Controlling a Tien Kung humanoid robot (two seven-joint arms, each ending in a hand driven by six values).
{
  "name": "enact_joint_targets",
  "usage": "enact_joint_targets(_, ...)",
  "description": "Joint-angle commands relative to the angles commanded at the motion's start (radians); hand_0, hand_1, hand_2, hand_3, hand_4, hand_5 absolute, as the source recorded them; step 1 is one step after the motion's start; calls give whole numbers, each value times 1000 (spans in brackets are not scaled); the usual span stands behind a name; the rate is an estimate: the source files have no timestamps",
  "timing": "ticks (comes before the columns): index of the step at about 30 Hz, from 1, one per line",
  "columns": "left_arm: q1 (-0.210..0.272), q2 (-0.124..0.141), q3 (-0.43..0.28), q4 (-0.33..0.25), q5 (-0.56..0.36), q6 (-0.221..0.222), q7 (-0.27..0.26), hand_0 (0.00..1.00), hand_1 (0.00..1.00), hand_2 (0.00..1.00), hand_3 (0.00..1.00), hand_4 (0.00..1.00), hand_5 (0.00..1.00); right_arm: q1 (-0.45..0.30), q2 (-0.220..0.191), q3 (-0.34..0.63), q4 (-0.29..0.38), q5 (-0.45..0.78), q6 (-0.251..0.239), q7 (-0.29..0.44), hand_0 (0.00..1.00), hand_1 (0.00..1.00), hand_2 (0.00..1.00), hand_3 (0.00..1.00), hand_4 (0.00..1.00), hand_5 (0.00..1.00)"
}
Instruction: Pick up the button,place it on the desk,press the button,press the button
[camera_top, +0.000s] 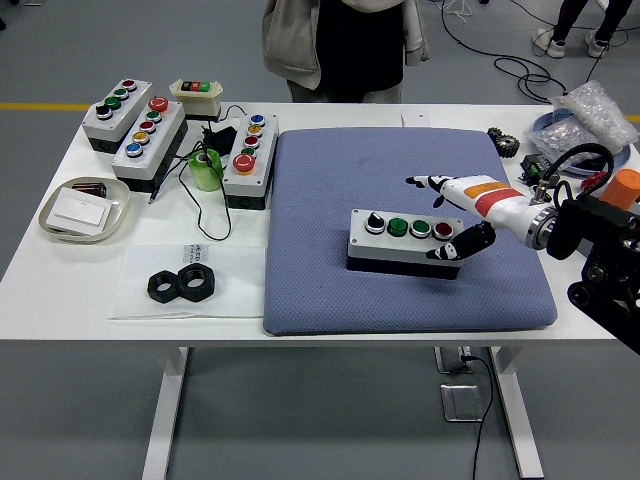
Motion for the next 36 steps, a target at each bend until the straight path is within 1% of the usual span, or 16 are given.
enact_joint_targets(1,0,0,-1,0,1,0,0,745,783,854,772,549,998,0,0,0,-1,0,1,0,992,872,998,998,952,32)
enact_joint_targets(2,1,0,-2,0,2,0,1,744,782,856,772,548,998,-2,-1,0,-2,1,1,0,998,932,998,998,958,27)
enact_joint_targets(6,4,-1,-6,0,9,0,3,744,782,856,772,548,998,-20,-12,19,13,12,-5,-3,998,932,998,998,958,27)
enact_joint_targets(7,4,-1,-6,0,10,0,3,744,782,856,772,548,998,-30,-19,34,32,19,-20,-2,998,932,998,998,958,27)
enact_joint_targets(8,4,-1,-6,0,10,0,3,746,783,856,773,548,998,-36,-24,44,44,24,-29,-4,998,902,987,998,942,65)
enact_joint_targets(12,6,0,-8,1,15,-1,4,746,783,856,773,548,998,-74,-63,110,145,44,-127,-58,998,902,987,998,942,65)
enact_joint_targets(13,6,0,-9,1,15,-1,4,746,783,856,773,548,998,-78,-69,118,162,41,-144,-64,998,902,987,998,942,65)
enact_joint_targets(14,7,0,-10,1,17,-1,4,747,782,856,772,549,998,-83,-77,124,180,45,-159,-79,624,338,384,998,714,2)
enact_joint_targets(18,10,0,-14,1,23,-2,6,747,782,856,772,549,998,-93,-98,126,211,66,-192,-119,624,338,384,998,714,2)
enact_joint_targets(19,11,0,-16,1,26,-2,7,747,782,856,772,549,998,-98,-106,122,214,83,-191,-123,624,338,384,998,714,2)
enact_joint_targets(20,12,0,-16,1,27,-3,8,747,782,856,772,548,998,-101,-110,121,215,90,-190,-123,346,95,218,872,640,2)
enact_joint_targets(25,16,0,-16,1,26,-3,7,747,782,856,772,548,998,-124,-126,106,216,94,-126,-135,346,95,218,872,640,2)
enact_joint_targets(26,16,1,-16,1,27,-3,7,747,782,856,773,548,998,-129,-127,102,215,87,-103,-143,307,53,196,816,523,2)
enact_joint_targets(31,12,1,-13,1,22,-4,5,747,782,856,773,548,998,-135,-130,93,215,70,-48,-162,307,53,196,816,523,2)
enact_joint_targets(32,12,1,-12,1,21,-4,5,747,782,856,772,549,998,-135,-130,93,215,69,-44,-164,257,12,156,785,536,2)
enact_joint_targets(36,8,2,-8,1,14,-4,3,747,782,856,772,549,998,-134,-131,92,215,63,-26,-172,257,12,156,785,536,2)
